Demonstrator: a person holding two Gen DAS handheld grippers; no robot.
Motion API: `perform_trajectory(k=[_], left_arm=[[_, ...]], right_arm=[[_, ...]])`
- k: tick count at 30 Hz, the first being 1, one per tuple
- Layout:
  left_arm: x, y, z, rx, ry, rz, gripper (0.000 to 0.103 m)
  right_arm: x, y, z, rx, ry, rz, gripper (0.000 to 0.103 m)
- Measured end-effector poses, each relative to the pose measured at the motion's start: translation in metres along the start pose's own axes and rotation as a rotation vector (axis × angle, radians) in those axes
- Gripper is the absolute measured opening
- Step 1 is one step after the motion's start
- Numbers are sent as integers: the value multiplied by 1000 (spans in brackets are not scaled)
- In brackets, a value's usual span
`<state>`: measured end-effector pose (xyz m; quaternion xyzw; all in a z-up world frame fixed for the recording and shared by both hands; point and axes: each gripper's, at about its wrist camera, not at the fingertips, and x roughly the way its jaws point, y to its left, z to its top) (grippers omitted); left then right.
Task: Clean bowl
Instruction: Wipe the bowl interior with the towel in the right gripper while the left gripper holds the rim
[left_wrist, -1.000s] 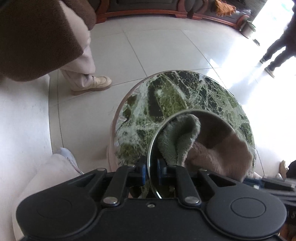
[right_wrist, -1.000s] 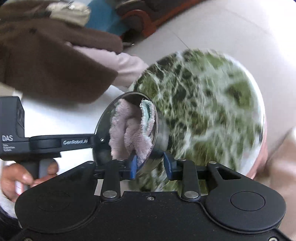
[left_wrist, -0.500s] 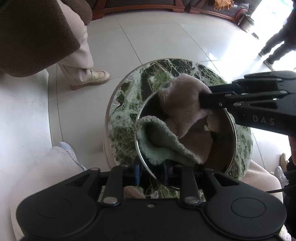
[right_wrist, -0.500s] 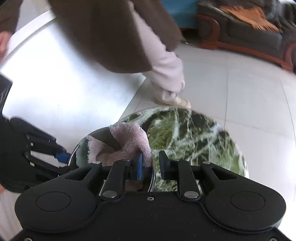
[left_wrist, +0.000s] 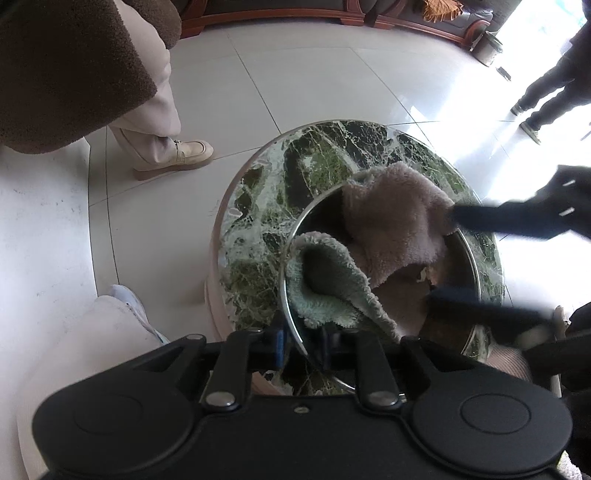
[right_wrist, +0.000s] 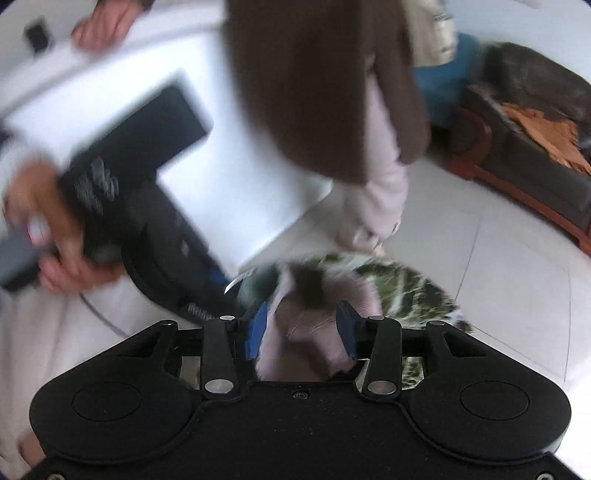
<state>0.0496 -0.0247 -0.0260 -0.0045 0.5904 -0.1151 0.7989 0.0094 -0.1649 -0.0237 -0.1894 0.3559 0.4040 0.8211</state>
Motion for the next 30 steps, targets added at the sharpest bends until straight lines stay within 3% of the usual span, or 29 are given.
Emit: perform_trajectory(k=[6, 10, 13, 16, 19, 24, 30], left_arm=[[1, 1, 1, -11, 1, -5, 16], [1, 3, 0, -13, -4, -14, 16], [2, 4, 1, -20, -2, -20, 17], [1, 5, 1, -22, 2, -23, 17], [0, 5, 1, -16, 2, -20, 17], [1, 3, 1, -11, 2, -10, 17], [2, 4, 2, -18, 6, -14, 17]], right_arm=[[34, 5, -2, -87, 93, -47, 41], [29, 9, -16, -85, 96, -51, 41], [30, 13, -20, -109, 114, -69, 30], [27, 9, -18, -106, 129, -30, 19], [22, 10, -13, -150, 103, -23, 16], [21, 7, -4, -201, 60, -75, 16], [15, 13, -18, -239, 123, -78, 21]])
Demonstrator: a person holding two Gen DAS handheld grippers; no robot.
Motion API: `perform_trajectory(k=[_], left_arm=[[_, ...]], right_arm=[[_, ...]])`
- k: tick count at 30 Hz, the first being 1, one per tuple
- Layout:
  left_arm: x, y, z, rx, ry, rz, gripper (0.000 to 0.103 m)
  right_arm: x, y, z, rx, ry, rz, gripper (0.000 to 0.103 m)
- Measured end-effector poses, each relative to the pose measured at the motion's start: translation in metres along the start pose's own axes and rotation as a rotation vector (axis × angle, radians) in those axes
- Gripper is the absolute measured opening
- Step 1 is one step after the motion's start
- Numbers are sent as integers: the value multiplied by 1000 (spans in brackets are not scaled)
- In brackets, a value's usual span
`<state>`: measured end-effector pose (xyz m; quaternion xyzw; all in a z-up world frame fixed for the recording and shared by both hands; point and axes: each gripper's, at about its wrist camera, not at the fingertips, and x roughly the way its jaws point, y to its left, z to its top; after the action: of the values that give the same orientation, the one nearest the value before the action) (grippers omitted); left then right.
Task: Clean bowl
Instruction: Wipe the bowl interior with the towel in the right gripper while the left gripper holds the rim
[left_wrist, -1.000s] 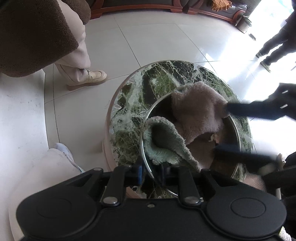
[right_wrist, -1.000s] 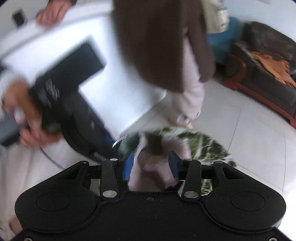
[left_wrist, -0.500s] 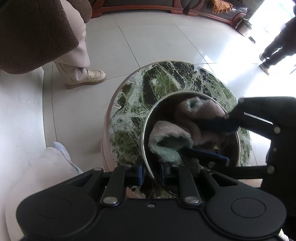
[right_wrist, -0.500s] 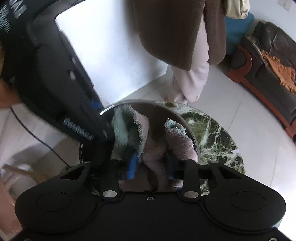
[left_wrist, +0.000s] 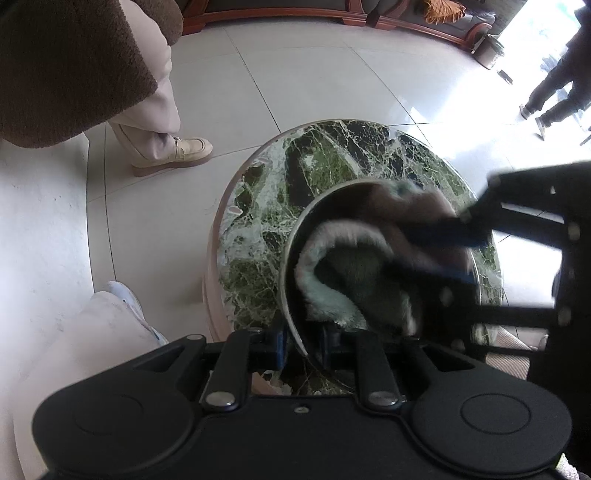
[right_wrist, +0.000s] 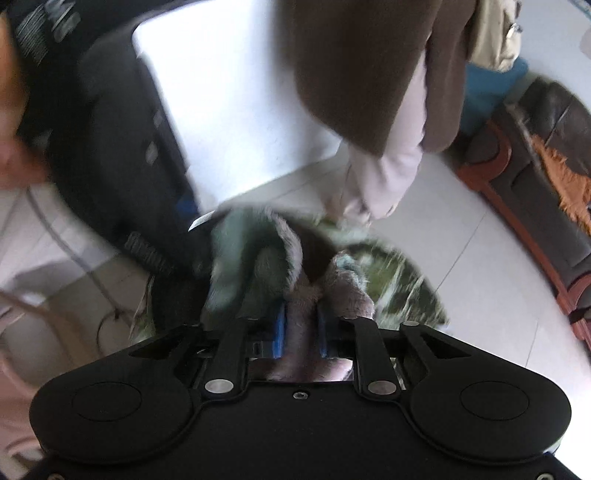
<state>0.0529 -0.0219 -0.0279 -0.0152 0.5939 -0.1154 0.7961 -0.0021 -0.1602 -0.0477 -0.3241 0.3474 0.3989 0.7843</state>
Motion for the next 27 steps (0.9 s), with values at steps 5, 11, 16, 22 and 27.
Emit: perform_trajectory(k=[5, 11, 16, 22, 27], left_arm=[[0, -1, 1, 8, 3, 4, 17], [0, -2, 0, 11, 1, 10, 17], [1, -3, 0, 9, -2, 12, 17], [2, 0, 2, -1, 4, 1, 17], [1, -2, 3, 19, 10, 8, 17]], right_arm=[[-4, -6, 7, 59, -49, 50, 44], [15, -4, 6, 24, -9, 65, 45], [12, 1, 4, -3, 20, -7, 24], [5, 6, 0, 0, 25, 44, 20], [10, 6, 9, -47, -29, 20, 20]])
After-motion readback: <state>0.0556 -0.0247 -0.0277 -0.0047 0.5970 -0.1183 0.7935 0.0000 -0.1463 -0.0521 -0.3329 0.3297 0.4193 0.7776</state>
